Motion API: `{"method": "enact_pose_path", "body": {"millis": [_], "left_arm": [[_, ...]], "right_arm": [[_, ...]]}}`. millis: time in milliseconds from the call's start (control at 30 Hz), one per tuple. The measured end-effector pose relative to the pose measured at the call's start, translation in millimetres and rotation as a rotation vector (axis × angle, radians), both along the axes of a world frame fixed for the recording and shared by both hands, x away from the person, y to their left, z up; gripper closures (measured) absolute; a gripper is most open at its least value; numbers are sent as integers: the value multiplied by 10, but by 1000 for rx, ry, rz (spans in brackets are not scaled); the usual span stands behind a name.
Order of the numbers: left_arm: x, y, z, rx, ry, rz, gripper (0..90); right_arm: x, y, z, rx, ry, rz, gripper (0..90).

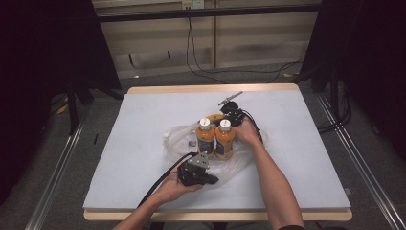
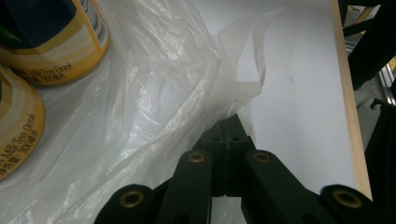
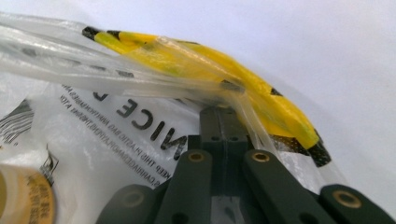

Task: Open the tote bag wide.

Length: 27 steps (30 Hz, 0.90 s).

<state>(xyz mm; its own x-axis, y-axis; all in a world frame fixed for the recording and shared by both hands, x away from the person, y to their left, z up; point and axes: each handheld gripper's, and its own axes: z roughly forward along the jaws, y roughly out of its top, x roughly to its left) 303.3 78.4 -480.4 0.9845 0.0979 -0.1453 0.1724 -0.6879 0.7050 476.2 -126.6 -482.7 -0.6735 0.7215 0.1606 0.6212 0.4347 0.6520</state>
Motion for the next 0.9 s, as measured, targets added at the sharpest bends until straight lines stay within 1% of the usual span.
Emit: {"method": "enact_pose_path", "body": {"millis": [33,67,100,133,200,233,300,333,367,400,433,500,533,567,600,633,667,700,733,767,800,833,867,900], "left_arm": [[1,2,12,17,-6,-13,900],[-7,-3,11,13,-10,-13,900],[-12,0,18,25,-9,-15,900],[-21,-5,9,12,-6,-10,900],[-22,-5,12,16,-4,-12,900],[-23,-5,11,15,-2,-11,900],[-19,-7,8,10,-3,-23,900],[-18,-6,17,22,-5,-27,900],[-18,-7,19,23,-6,-28,900],[-18,-6,20,26,-2,-31,900],[-20,-11,7,6,11,-33,900],[-31,-8,4,3,22,-33,900],[-37,-14,-2,-7,19,-30,900],[-31,-10,20,23,13,-37,900],[-37,-15,10,8,12,-30,900],[-35,-18,3,-2,18,-25,900],[-22,-11,8,6,27,-31,900],[-17,-9,15,12,24,-32,900],[-20,-17,5,-6,22,-18,900],[-12,-13,27,22,26,-21,900],[-7,-14,34,27,21,-19,900],[-7,-22,16,-10,27,-17,900],[-5,-20,30,-5,28,-11,900],[-5,-22,32,-25,30,-4,900]], "right_arm": [[5,-1,-3,3,3,-8,900],[18,-4,-7,6,-1,-6,900],[21,-1,-4,5,4,-10,900],[28,5,1,-5,1,-8,900],[34,29,15,-23,6,-15,900],[51,34,14,-29,-9,-5,900],[59,50,18,-35,-5,-19,900],[65,50,18,-37,-5,-20,900],[77,54,11,-34,-18,-21,900],[73,62,18,-36,-2,-34,900],[84,64,18,-40,-10,-31,900],[92,82,25,-50,-7,-39,900],[98,88,28,-56,-9,-37,900],[99,94,29,-58,-9,-40,900],[102,94,29,-58,-9,-41,900],[100,93,29,-56,-7,-43,900],[100,88,29,-54,-7,-45,900],[98,82,28,-50,-7,-42,900],[92,82,27,-43,-2,-46,900],[92,71,31,-41,2,-41,900],[83,63,32,-32,9,-41,900],[78,52,29,-26,5,-36,900],[66,40,31,-11,8,-38,900],[52,24,40,10,18,-44,900]]}}
